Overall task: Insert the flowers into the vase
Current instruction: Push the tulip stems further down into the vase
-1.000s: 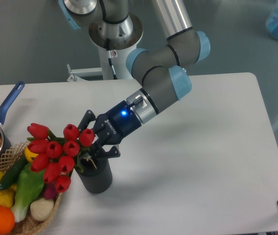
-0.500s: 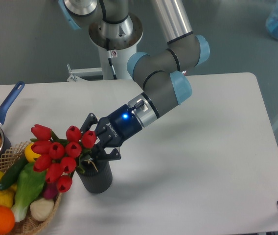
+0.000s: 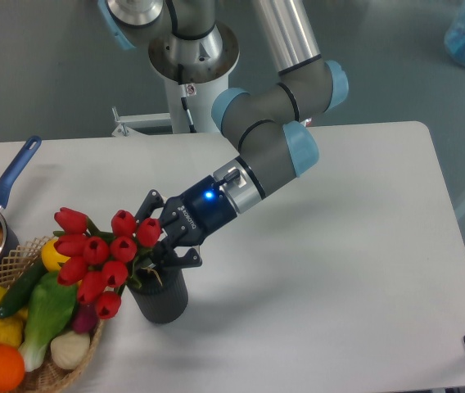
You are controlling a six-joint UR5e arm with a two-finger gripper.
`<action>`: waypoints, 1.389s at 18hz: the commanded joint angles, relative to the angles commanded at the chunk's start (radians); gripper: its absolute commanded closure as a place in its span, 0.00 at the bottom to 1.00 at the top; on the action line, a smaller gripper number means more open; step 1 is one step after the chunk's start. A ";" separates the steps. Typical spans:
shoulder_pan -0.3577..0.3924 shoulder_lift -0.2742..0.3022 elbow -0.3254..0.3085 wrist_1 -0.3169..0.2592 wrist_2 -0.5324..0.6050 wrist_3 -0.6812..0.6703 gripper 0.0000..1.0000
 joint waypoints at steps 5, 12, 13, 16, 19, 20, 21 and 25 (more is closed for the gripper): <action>0.003 -0.002 -0.011 -0.002 -0.005 0.017 0.67; 0.003 -0.012 -0.015 -0.002 -0.005 0.041 0.66; 0.003 -0.012 -0.017 -0.002 -0.005 0.040 0.66; 0.008 -0.014 -0.018 -0.002 -0.005 0.041 0.66; 0.009 -0.014 -0.018 -0.002 -0.005 0.041 0.66; 0.009 -0.014 -0.018 -0.002 -0.005 0.041 0.66; 0.009 -0.014 -0.020 -0.002 -0.005 0.041 0.66; 0.011 -0.015 -0.020 -0.002 -0.003 0.048 0.63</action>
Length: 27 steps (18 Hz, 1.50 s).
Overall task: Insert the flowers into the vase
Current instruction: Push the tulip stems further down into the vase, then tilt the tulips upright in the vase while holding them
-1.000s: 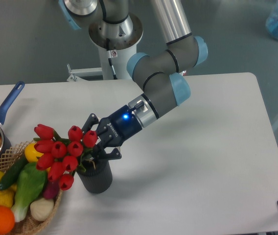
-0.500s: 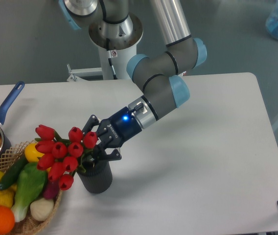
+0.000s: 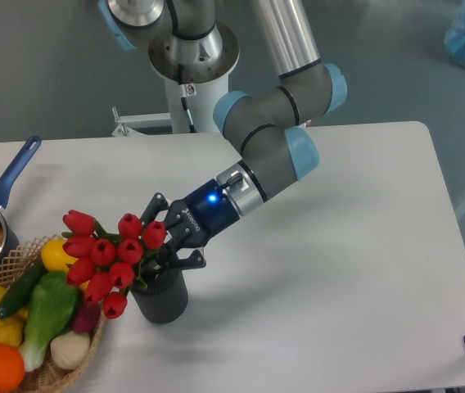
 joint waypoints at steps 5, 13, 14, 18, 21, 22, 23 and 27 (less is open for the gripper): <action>0.000 0.000 -0.005 0.000 0.000 0.015 0.60; 0.012 -0.005 -0.015 0.000 -0.002 0.043 0.46; 0.014 -0.005 -0.015 0.000 -0.003 0.046 0.46; 0.014 -0.005 -0.015 0.000 -0.005 0.067 0.29; 0.015 -0.005 -0.015 0.000 -0.005 0.071 0.27; 0.015 -0.005 -0.015 0.000 -0.006 0.071 0.24; 0.015 -0.005 -0.015 0.000 -0.006 0.071 0.22; 0.021 -0.005 -0.015 0.000 -0.006 0.071 0.20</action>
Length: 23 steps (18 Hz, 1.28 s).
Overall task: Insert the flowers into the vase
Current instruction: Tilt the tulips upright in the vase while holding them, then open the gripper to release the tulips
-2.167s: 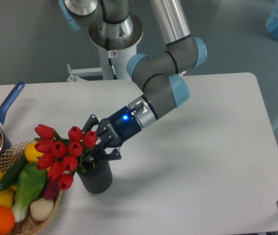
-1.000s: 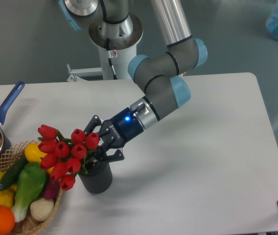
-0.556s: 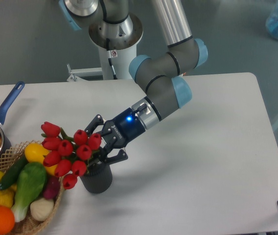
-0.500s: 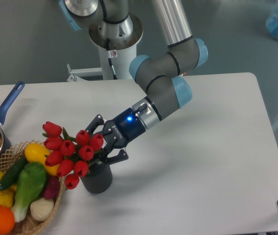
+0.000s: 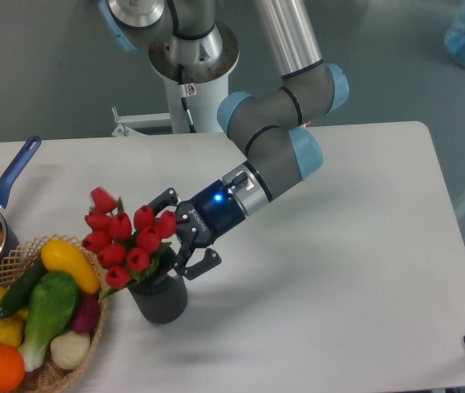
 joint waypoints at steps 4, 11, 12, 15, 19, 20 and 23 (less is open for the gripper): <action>0.005 0.002 -0.003 0.000 0.000 -0.002 0.08; 0.012 0.006 -0.008 -0.003 0.006 -0.008 0.00; 0.018 0.008 -0.008 -0.005 0.006 -0.011 0.00; 0.023 0.012 -0.014 -0.005 0.012 -0.018 0.00; 0.044 0.018 -0.018 -0.005 0.017 -0.020 0.00; 0.052 0.021 -0.018 -0.006 0.021 -0.021 0.00; 0.081 0.029 -0.018 -0.005 0.046 -0.025 0.00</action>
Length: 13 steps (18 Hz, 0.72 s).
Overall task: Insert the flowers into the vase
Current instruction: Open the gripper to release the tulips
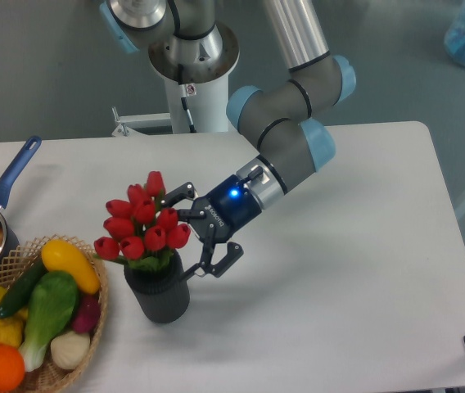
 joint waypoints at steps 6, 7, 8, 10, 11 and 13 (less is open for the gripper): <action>0.008 0.006 0.000 -0.002 0.046 -0.002 0.00; 0.011 0.005 0.000 -0.002 0.046 0.000 0.00; 0.014 0.005 0.000 -0.002 0.051 0.002 0.00; 0.018 0.005 0.000 0.000 0.069 0.002 0.00; 0.019 0.005 0.000 0.000 0.077 0.002 0.00; 0.026 0.005 0.000 0.000 0.080 0.000 0.00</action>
